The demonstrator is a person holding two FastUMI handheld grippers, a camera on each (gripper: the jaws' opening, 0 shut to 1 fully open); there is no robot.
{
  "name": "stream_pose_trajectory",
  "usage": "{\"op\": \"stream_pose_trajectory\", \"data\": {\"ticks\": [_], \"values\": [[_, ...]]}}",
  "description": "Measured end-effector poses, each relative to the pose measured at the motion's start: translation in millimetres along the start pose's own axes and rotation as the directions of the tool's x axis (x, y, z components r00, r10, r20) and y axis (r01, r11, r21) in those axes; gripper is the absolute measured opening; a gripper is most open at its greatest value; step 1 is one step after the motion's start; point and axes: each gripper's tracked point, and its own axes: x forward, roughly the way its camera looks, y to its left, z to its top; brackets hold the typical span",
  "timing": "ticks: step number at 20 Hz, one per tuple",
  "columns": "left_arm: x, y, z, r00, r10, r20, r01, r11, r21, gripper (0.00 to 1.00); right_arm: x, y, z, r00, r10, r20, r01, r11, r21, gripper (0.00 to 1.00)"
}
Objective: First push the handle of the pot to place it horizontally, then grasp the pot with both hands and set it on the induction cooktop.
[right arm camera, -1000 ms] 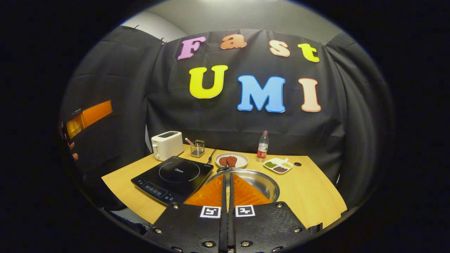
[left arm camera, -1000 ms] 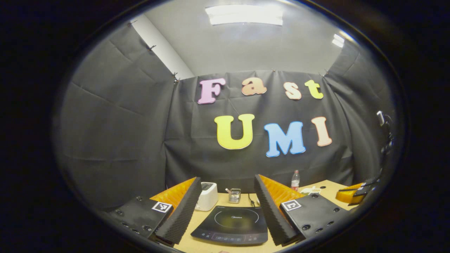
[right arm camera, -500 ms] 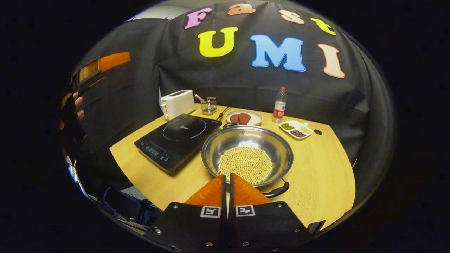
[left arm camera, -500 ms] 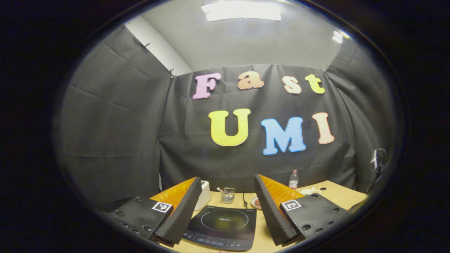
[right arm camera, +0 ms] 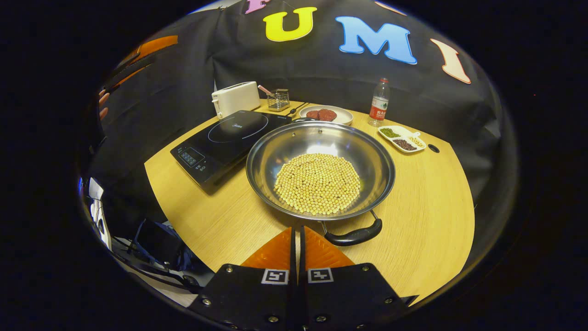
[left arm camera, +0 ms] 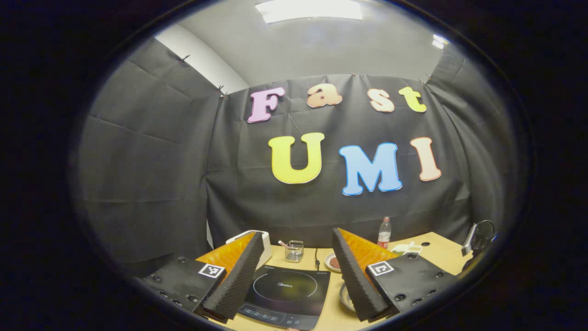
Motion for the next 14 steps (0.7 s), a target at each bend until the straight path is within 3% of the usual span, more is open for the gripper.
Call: {"op": "stream_pose_trajectory", "data": {"ticks": [7, 14], "values": [[6, -20, -11, 1.000, 0.006, -0.023, -0.006, 1.000, 0.012, 1.00, 12, -20, -13, 0.998, 0.006, -0.059, -0.006, 1.000, 0.005, 0.01], [14, -31, -15, 0.999, 0.015, -0.028, -0.015, 1.000, 0.006, 1.00, 16, -58, -10, 0.995, -0.071, -0.069, 0.071, 0.997, -0.002, 0.01]]}}
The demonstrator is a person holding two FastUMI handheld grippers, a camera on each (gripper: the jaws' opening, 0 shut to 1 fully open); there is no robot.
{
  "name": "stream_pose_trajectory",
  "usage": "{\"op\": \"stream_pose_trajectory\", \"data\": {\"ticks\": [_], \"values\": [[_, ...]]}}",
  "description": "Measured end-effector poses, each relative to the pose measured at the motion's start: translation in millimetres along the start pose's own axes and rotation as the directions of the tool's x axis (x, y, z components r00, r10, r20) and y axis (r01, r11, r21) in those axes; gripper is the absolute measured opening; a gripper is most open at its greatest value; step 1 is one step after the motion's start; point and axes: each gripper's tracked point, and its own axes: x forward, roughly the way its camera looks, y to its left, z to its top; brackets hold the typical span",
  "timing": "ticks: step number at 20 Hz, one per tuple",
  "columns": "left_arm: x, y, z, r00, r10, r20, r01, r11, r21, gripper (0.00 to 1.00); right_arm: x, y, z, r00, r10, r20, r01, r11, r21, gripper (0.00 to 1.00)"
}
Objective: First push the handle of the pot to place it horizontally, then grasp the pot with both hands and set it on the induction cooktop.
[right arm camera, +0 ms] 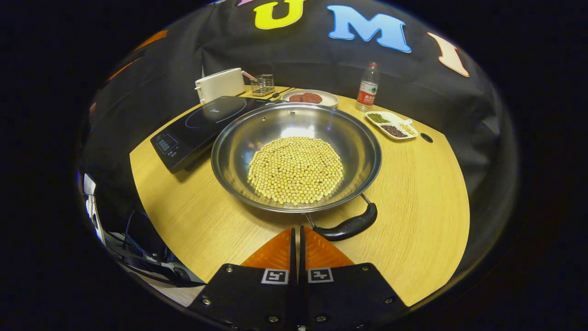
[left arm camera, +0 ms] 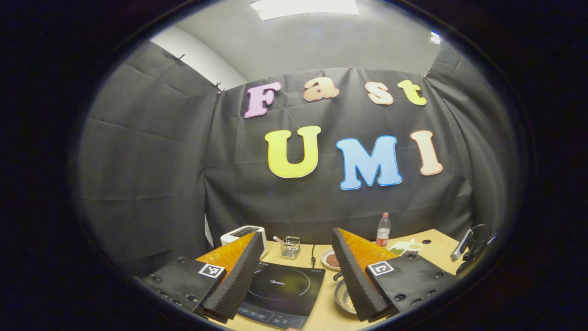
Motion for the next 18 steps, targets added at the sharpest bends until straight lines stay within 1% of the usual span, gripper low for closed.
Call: {"op": "stream_pose_trajectory", "data": {"ticks": [7, 13, 18], "values": [[11, -9, -11, 1.000, 0.012, -0.015, -0.012, 1.000, -0.011, 1.00, 6, -44, 9, 0.997, -0.074, -0.008, 0.074, 0.994, 0.074, 0.01], [20, -19, -16, 0.999, 0.030, -0.021, -0.030, 1.000, -0.005, 0.94, 15, -79, 20, 0.993, -0.118, -0.007, 0.118, 0.987, 0.107, 0.01], [23, -31, -22, 0.999, 0.045, -0.029, -0.045, 0.999, 0.000, 0.97, 23, -105, 34, 0.990, -0.142, 0.006, 0.140, 0.982, 0.123, 0.01]]}}
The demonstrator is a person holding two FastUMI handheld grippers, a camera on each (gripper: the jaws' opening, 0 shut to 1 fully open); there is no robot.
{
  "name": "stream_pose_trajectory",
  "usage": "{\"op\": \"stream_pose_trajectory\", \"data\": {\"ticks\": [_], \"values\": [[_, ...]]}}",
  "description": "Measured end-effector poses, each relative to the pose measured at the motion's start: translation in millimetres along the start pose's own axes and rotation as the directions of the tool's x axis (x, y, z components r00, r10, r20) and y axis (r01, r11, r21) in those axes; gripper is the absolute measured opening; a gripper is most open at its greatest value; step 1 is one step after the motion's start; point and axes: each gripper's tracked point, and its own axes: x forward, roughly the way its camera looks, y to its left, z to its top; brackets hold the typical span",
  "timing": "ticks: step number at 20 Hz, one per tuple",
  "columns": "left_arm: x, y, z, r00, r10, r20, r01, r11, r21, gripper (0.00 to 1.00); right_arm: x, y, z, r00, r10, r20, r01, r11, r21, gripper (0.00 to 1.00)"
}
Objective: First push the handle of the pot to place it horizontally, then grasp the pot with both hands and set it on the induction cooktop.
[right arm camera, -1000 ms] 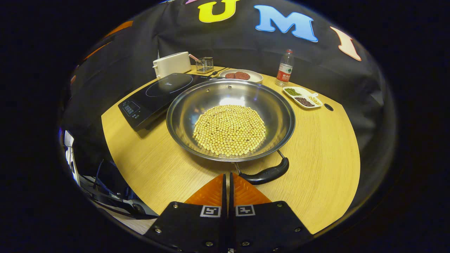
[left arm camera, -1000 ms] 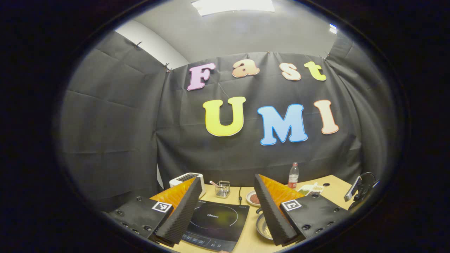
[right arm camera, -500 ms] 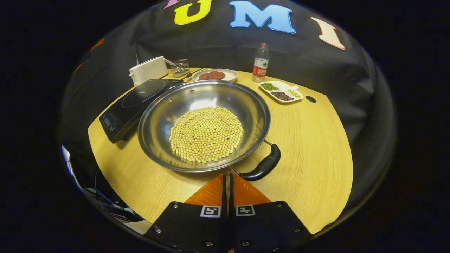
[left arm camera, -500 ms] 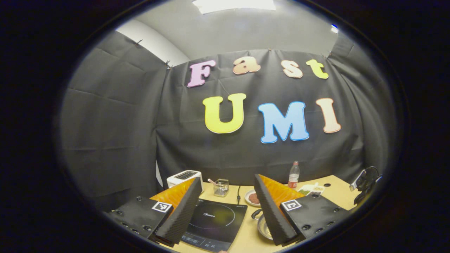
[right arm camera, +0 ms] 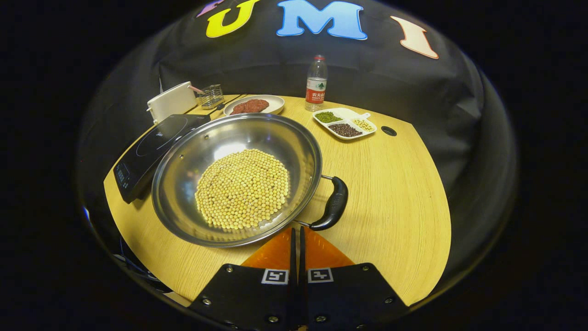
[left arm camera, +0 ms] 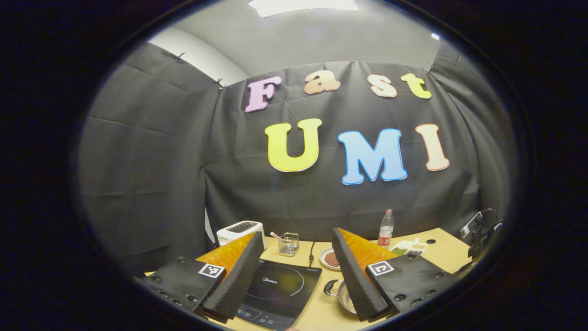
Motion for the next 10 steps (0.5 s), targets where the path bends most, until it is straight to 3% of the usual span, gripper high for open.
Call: {"op": "stream_pose_trajectory", "data": {"ticks": [6, 10], "values": [[1, -11, -17, 1.000, 0.004, -0.028, -0.004, 1.000, 0.006, 0.99, 6, -21, 17, 0.998, -0.044, 0.043, 0.044, 0.999, 0.021, 0.01], [6, -23, -36, 0.998, -0.033, -0.062, 0.034, 0.999, 0.016, 1.00, -19, -34, 31, 0.986, -0.097, 0.137, 0.094, 0.995, 0.031, 0.01]]}}
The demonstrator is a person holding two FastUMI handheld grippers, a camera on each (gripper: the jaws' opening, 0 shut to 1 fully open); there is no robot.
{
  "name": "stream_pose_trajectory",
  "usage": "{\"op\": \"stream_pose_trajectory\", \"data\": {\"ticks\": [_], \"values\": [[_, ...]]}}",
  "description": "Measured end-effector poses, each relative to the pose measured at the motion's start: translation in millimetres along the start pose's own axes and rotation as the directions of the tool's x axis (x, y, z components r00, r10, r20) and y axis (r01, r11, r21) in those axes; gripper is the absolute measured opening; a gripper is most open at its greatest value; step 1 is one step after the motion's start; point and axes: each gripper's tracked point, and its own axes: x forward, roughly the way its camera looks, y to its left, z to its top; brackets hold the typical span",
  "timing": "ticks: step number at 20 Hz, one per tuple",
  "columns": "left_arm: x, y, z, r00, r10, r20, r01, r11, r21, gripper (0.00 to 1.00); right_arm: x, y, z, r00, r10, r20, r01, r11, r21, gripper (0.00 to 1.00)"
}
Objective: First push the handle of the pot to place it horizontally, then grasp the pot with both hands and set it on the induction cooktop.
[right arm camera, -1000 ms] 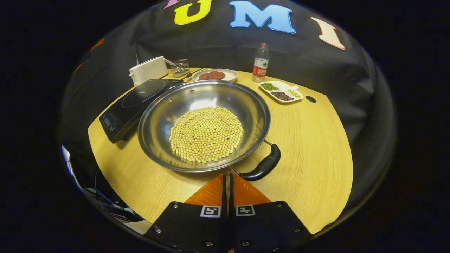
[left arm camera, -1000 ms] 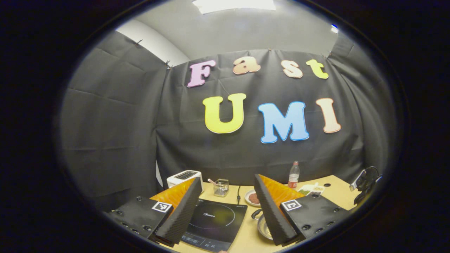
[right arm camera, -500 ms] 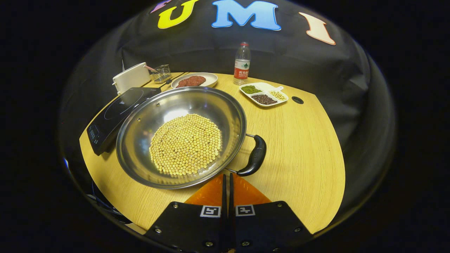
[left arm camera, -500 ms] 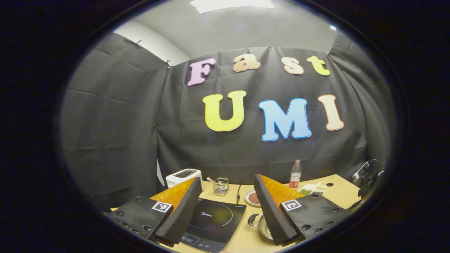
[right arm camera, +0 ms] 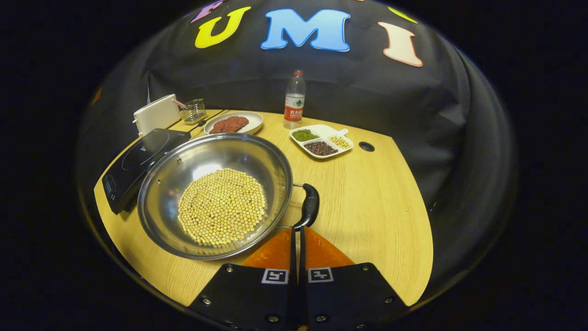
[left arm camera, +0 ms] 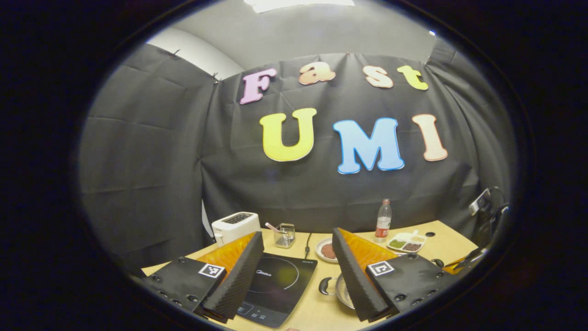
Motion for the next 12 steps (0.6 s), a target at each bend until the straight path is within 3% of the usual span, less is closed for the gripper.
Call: {"op": "stream_pose_trajectory", "data": {"ticks": [1, 3, 4, 6, 8, 11, 12], "values": [[4, -3, -7, 1.000, -0.013, -0.012, 0.013, 1.000, 0.002, 0.98, -3, 1, 5, 1.000, 0.004, 0.030, -0.005, 1.000, 0.015, 0.06], [10, -11, -24, 0.998, -0.043, -0.043, 0.043, 0.999, -0.002, 0.94, -11, -1, 19, 0.995, 0.001, 0.098, -0.005, 0.999, 0.045, 0.54], [15, -14, -32, 0.997, -0.056, -0.058, 0.056, 0.998, -0.003, 0.98, -15, -3, 27, 0.991, -0.006, 0.135, -0.002, 0.998, 0.057, 0.73], [25, -21, -47, 0.993, -0.085, -0.084, 0.085, 0.996, -0.003, 0.94, -17, -9, 38, 0.982, -0.029, 0.185, 0.015, 0.997, 0.077, 0.99], [37, -29, -63, 0.986, -0.117, -0.123, 0.117, 0.993, -0.003, 0.98, -17, -9, 41, 0.979, -0.040, 0.200, 0.020, 0.995, 0.102, 0.98], [52, -47, -87, 0.966, -0.179, -0.188, 0.178, 0.984, -0.022, 0.94, -12, -10, 44, 0.976, -0.052, 0.212, 0.025, 0.992, 0.126, 0.98], [58, -53, -94, 0.958, -0.196, -0.207, 0.194, 0.980, -0.030, 1.00, -8, -9, 44, 0.976, -0.048, 0.212, 0.021, 0.991, 0.131, 0.98]]}}
